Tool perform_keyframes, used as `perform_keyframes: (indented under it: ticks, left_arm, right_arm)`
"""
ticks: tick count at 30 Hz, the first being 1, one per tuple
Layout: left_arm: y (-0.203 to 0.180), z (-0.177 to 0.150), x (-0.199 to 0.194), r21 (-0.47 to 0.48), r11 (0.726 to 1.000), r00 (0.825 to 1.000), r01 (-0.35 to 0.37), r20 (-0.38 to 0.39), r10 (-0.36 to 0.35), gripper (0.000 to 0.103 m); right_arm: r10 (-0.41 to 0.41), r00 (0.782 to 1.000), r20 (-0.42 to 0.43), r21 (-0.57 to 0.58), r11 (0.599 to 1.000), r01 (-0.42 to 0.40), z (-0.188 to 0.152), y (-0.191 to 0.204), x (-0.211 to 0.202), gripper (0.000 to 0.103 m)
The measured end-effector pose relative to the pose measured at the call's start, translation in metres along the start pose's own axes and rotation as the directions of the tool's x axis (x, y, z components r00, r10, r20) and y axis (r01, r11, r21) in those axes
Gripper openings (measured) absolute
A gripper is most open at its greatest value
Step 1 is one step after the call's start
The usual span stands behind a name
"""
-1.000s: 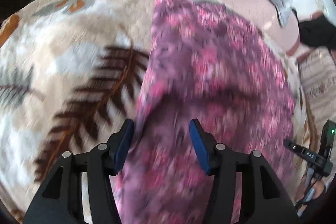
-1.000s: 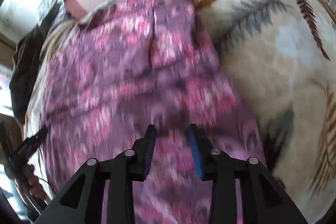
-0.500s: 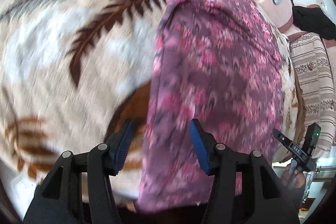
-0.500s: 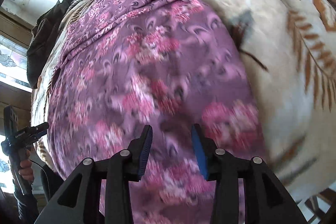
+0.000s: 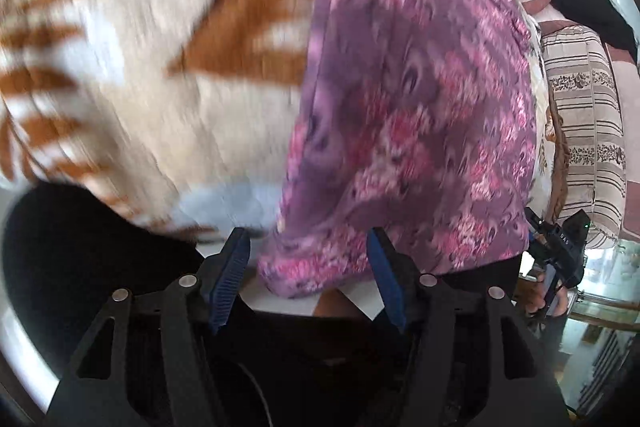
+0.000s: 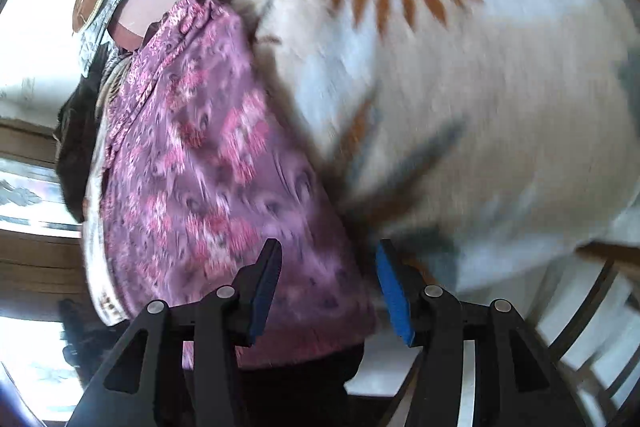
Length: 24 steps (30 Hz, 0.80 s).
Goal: Fold small clothes
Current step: 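Grasp the garment's hem edge with the left gripper and lift it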
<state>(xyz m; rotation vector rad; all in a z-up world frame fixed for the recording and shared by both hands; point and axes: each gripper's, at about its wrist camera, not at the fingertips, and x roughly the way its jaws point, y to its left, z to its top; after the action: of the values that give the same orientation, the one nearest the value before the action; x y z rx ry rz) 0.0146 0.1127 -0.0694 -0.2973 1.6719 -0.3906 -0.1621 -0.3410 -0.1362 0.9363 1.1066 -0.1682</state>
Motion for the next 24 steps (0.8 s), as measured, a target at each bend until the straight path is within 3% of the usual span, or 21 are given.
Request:
perform_keyframes:
  ticks: [4, 7, 9, 11, 12, 13, 14, 15, 19, 24]
  left_arm:
    - [0.0, -0.005, 0.015, -0.02, 1.0, 1.0, 0.014, -0.023, -0.014, 0.059]
    - [-0.003, -0.006, 0.017, -0.025, 0.999, 0.999, 0.036, -0.009, -0.037, 0.058]
    - [-0.004, -0.007, 0.016, -0.021, 0.998, 0.998, 0.065, -0.006, -0.065, 0.044]
    - [-0.005, -0.008, 0.015, -0.025, 0.997, 0.997, 0.079, -0.02, -0.079, 0.019]
    - [-0.004, -0.009, 0.013, -0.032, 0.994, 0.994, 0.107, -0.023, -0.108, 0.013]
    - [-0.003, -0.01, 0.011, -0.041, 0.989, 0.99, 0.139, -0.026, -0.14, 0.005]
    - [-0.002, -0.011, 0.007, -0.051, 0.984, 0.985, 0.172, -0.023, -0.173, 0.005]
    - [-0.003, -0.012, 0.003, -0.052, 0.981, 0.982, 0.189, -0.013, -0.19, 0.005]
    - [-0.015, -0.014, -0.015, -0.016, 0.971, 0.971, 0.239, 0.033, -0.239, 0.004]
    - [-0.025, -0.003, -0.044, 0.019, 0.949, 0.943, 0.314, 0.108, -0.314, 0.004]
  right_arm:
    - [0.108, 0.993, -0.044, 0.067, 0.992, -0.105, -0.016, -0.017, 0.014, 0.054]
    - [0.229, 0.972, -0.045, 0.141, 0.965, -0.221, -0.022, -0.027, 0.023, 0.055]
    - [0.342, 0.939, -0.021, 0.207, 0.921, -0.331, -0.026, -0.033, 0.029, 0.055]
    - [0.405, 0.914, -0.008, 0.228, 0.891, -0.392, -0.029, -0.033, 0.032, 0.054]
    - [0.406, 0.914, 0.0, 0.213, 0.893, -0.397, -0.031, -0.03, 0.032, 0.048]
    - [0.399, 0.917, 0.002, 0.193, 0.9, -0.391, -0.031, -0.027, 0.03, 0.033]
    - [0.38, 0.925, 0.006, 0.162, 0.912, -0.376, -0.031, -0.022, 0.029, 0.025]
    - [0.379, 0.925, 0.013, 0.132, 0.917, -0.377, -0.031, -0.017, 0.025, 0.009]
    - [0.382, 0.92, 0.089, 0.046, 0.921, -0.387, -0.025, -0.001, 0.001, 0.009]
    - [0.41, 0.902, 0.133, -0.032, 0.912, -0.41, -0.014, 0.027, -0.02, 0.009]
